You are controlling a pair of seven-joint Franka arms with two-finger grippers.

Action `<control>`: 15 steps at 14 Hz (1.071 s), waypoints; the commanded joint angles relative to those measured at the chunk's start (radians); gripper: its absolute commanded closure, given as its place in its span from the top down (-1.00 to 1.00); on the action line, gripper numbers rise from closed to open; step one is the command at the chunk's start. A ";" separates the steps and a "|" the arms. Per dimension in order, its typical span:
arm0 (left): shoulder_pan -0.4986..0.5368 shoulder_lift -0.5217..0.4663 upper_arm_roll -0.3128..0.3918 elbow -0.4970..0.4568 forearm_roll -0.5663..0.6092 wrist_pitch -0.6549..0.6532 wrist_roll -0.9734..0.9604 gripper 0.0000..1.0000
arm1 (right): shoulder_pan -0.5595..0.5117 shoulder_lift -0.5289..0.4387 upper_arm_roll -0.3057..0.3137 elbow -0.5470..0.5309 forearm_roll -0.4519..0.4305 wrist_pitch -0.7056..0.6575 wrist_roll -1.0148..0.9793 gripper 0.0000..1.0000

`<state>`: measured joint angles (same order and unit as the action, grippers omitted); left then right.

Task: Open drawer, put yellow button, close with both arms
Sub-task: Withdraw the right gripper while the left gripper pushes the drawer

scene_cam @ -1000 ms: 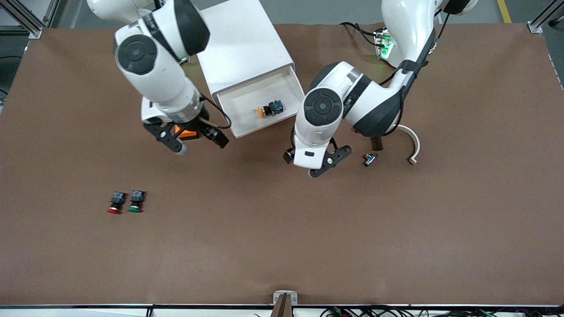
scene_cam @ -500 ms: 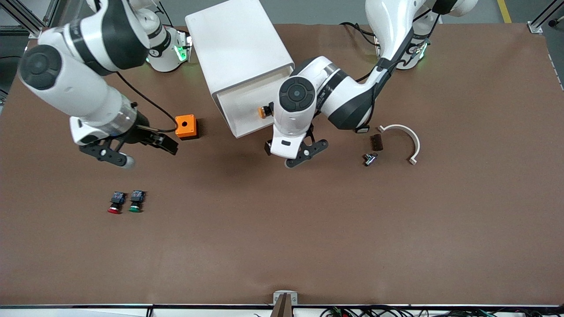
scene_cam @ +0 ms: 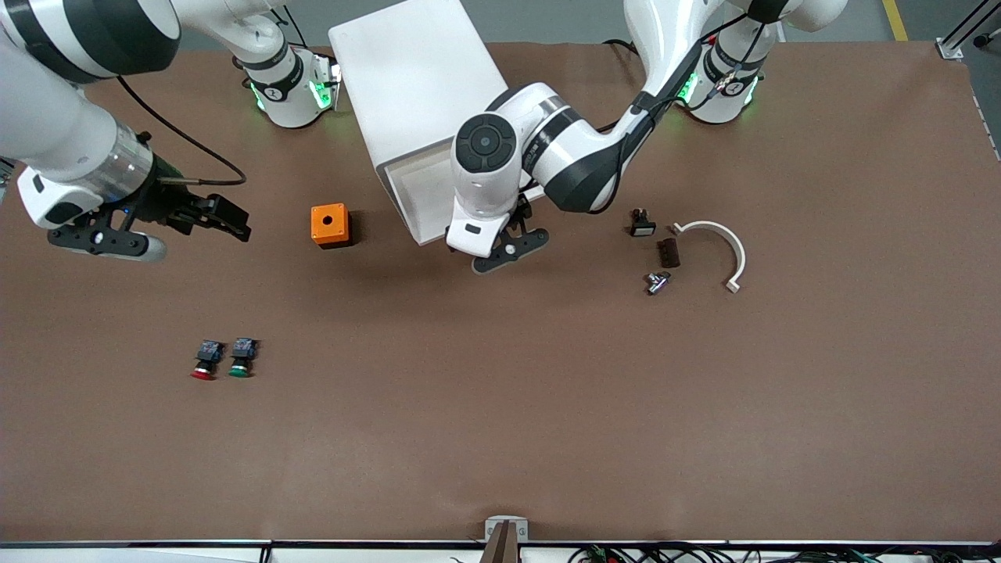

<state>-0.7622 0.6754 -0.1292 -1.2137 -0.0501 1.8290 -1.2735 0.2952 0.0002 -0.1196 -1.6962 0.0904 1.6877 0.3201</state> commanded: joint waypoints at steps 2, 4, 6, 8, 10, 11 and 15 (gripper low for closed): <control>-0.023 0.003 -0.004 -0.004 -0.016 0.013 -0.004 1.00 | -0.056 -0.028 0.017 -0.017 -0.015 0.001 -0.039 1.00; -0.028 0.004 -0.004 -0.004 -0.066 0.012 -0.004 1.00 | -0.096 -0.025 0.017 -0.007 -0.017 0.006 -0.070 1.00; -0.028 0.009 -0.004 -0.006 -0.095 0.012 -0.007 1.00 | -0.137 -0.020 0.020 0.012 -0.015 0.004 -0.078 1.00; -0.028 0.010 -0.004 -0.007 -0.157 0.012 -0.007 1.00 | -0.157 -0.019 0.017 0.023 -0.018 -0.002 -0.081 1.00; -0.028 0.009 -0.004 -0.023 -0.235 0.012 -0.006 1.00 | -0.183 -0.019 0.018 0.024 -0.027 -0.003 -0.122 1.00; -0.028 0.009 -0.006 -0.027 -0.276 0.012 -0.004 1.00 | -0.186 -0.019 0.017 0.024 -0.041 0.000 -0.166 1.00; -0.031 0.009 -0.007 -0.046 -0.405 0.010 -0.004 1.00 | -0.243 -0.019 0.032 0.052 -0.037 -0.009 -0.225 1.00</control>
<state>-0.7867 0.6901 -0.1315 -1.2501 -0.3952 1.8307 -1.2748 0.1022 -0.0093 -0.1160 -1.6701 0.0573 1.6944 0.1251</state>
